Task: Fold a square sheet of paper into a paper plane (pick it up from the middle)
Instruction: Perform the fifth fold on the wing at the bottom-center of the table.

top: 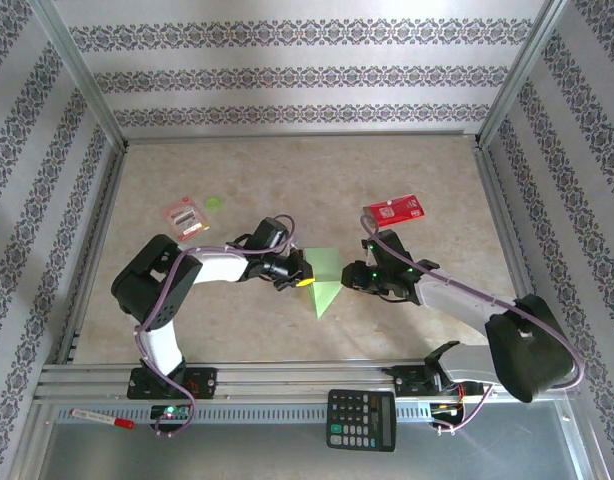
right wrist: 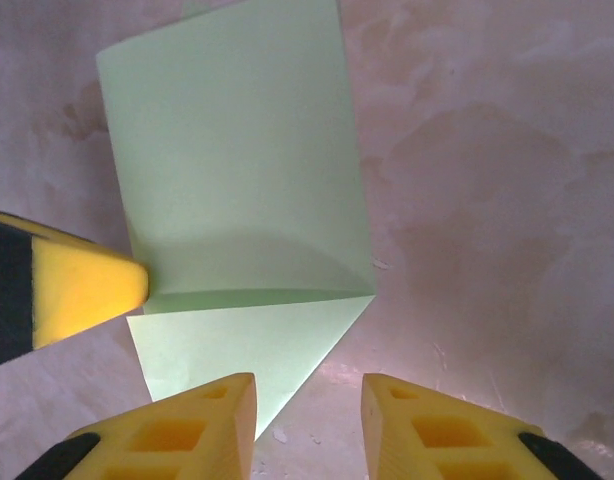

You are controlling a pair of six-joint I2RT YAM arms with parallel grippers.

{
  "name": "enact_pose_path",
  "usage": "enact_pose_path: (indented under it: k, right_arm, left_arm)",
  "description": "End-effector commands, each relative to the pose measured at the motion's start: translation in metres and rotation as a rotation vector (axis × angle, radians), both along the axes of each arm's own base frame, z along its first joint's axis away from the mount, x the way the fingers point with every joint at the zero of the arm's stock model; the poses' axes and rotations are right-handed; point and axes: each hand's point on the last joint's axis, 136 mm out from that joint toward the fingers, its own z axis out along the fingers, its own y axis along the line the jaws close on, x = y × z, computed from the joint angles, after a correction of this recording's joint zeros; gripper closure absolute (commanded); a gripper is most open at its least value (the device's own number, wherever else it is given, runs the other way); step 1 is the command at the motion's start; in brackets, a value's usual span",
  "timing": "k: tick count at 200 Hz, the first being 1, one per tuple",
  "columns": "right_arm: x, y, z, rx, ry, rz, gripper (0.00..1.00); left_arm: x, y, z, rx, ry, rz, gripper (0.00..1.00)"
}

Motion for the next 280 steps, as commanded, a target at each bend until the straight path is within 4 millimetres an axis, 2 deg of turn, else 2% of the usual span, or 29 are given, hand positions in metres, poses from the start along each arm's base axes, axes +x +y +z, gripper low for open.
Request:
enact_pose_path:
  k: [1, 36, 97, 167, 214, 258, 280]
  right_arm:
    - [0.004, 0.004, 0.0, 0.025, 0.043, 0.026, 0.67]
    - [0.009, 0.003, -0.008, 0.067, 0.095, 0.013, 0.64]
    - [0.016, 0.018, -0.013, 0.154, 0.125, 0.023, 0.62]
    - [0.023, 0.022, -0.014, 0.231, 0.12, 0.014, 0.65]
    - [0.02, 0.019, -0.017, 0.241, 0.126, 0.004, 0.77]
    - [0.016, 0.016, -0.018, 0.242, 0.132, -0.014, 0.97]
    - [0.012, 0.014, -0.017, 0.245, 0.144, -0.043, 1.0]
  left_arm:
    - [-0.005, 0.006, -0.015, 0.02, 0.035, -0.06, 1.0]
    - [-0.004, 0.01, -0.023, 0.039, 0.045, -0.126, 1.0]
    - [-0.006, 0.015, -0.029, 0.058, 0.056, -0.159, 1.0]
    - [-0.005, 0.017, -0.031, 0.063, 0.057, -0.157, 1.0]
    - [-0.004, 0.017, -0.03, 0.067, 0.054, -0.159, 1.0]
    - [0.001, 0.015, -0.025, 0.074, 0.04, -0.171, 1.0]
    - [0.009, 0.014, -0.013, 0.071, 0.007, -0.169, 0.93]
